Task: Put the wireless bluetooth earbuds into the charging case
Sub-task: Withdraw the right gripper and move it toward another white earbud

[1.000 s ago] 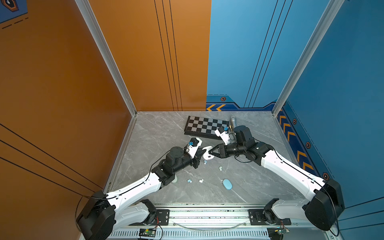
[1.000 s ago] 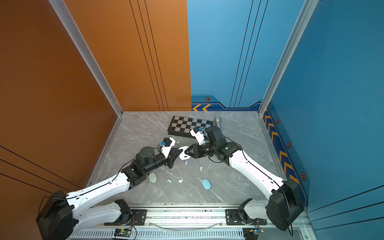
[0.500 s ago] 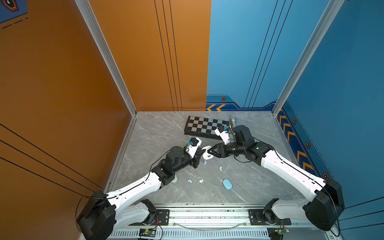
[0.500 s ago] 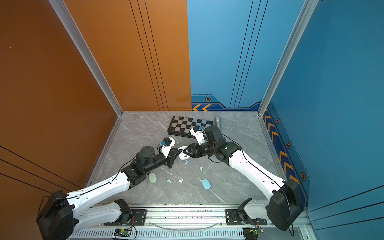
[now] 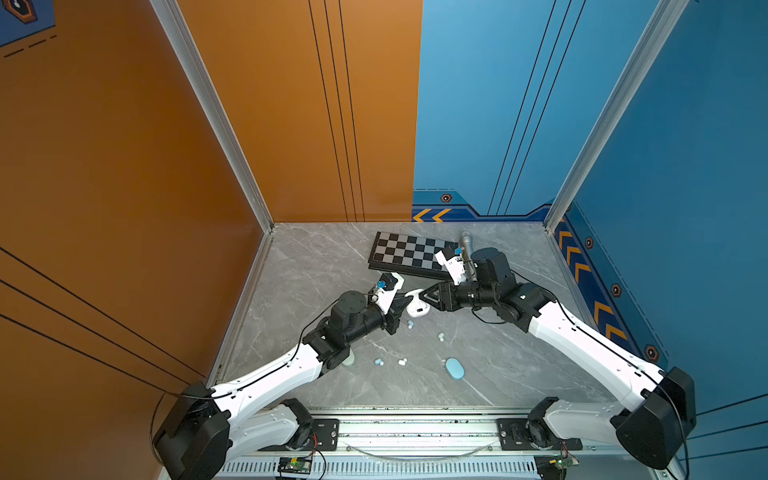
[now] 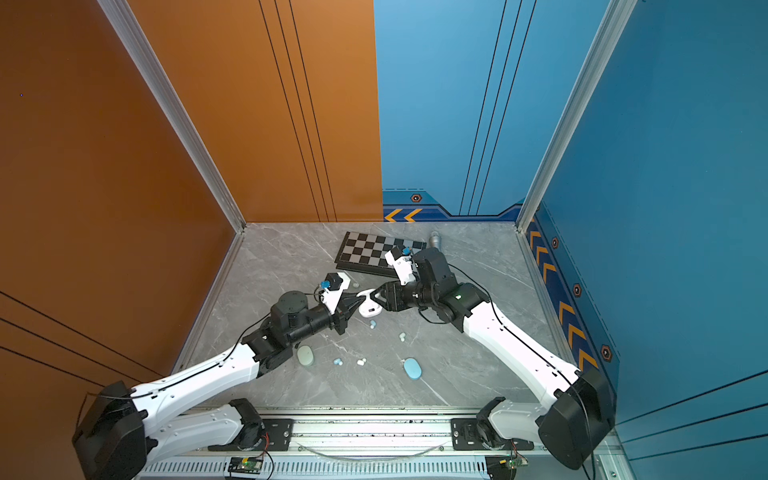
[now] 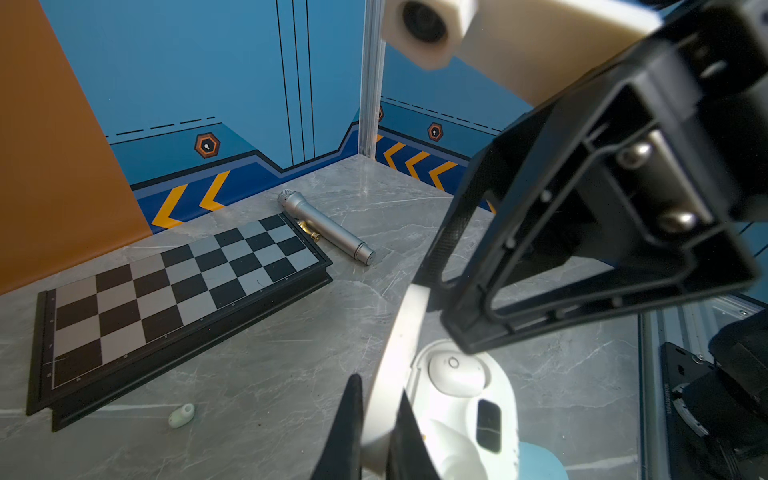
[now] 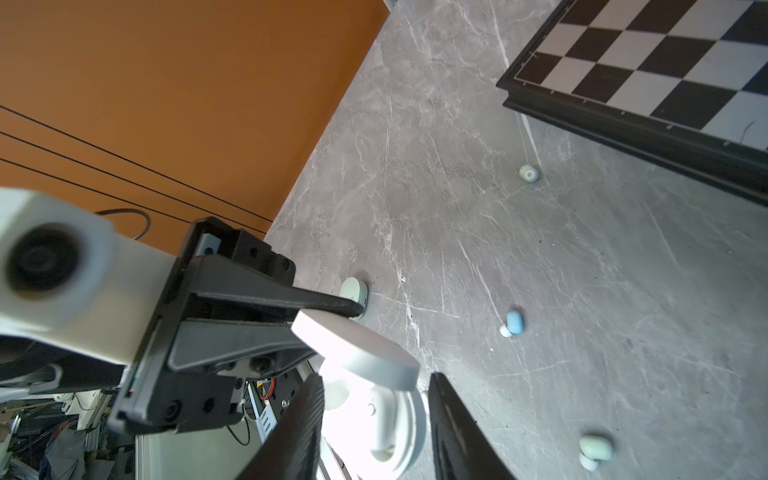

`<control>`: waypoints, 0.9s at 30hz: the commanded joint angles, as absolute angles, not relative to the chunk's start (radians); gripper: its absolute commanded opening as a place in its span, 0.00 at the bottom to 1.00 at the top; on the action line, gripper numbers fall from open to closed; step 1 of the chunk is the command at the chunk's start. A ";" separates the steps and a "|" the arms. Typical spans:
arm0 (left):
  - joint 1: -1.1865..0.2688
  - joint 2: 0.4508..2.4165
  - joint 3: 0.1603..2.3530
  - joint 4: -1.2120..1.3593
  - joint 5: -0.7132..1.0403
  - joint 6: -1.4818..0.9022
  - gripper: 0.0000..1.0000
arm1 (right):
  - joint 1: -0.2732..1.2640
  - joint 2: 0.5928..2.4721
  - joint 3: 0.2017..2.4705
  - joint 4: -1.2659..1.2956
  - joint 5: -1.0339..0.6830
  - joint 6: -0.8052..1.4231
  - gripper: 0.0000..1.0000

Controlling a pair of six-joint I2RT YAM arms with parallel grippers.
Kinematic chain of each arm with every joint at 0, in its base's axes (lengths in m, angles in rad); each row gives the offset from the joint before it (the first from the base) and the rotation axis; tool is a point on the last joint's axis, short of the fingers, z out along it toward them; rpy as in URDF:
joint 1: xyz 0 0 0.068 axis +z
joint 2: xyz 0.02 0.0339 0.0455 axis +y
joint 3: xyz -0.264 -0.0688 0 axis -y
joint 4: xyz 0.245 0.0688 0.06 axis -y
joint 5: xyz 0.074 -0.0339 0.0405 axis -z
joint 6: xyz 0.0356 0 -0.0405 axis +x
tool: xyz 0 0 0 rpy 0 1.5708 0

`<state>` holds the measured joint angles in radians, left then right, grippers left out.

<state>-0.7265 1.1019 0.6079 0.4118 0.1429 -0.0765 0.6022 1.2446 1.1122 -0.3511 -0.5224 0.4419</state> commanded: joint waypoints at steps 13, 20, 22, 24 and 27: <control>-0.620 0.661 0.466 0.095 -0.126 -0.092 0.00 | 0.689 1.244 1.115 -0.692 -0.182 1.175 0.31; -0.610 0.471 0.391 0.009 -0.152 -0.137 0.00 | 0.795 1.493 1.344 -0.823 -0.339 0.504 0.37; -0.610 0.429 0.381 -0.009 -0.152 -0.144 0.00 | 0.817 1.554 1.428 -0.941 -0.322 0.197 0.38; -0.606 0.393 0.375 -0.033 -0.142 -0.147 0.00 | 0.840 1.588 1.439 -0.987 -0.288 -0.053 0.38; -0.607 0.362 0.379 -0.084 -0.130 -0.144 0.00 | 0.876 1.591 1.355 -0.912 -0.249 -0.301 0.39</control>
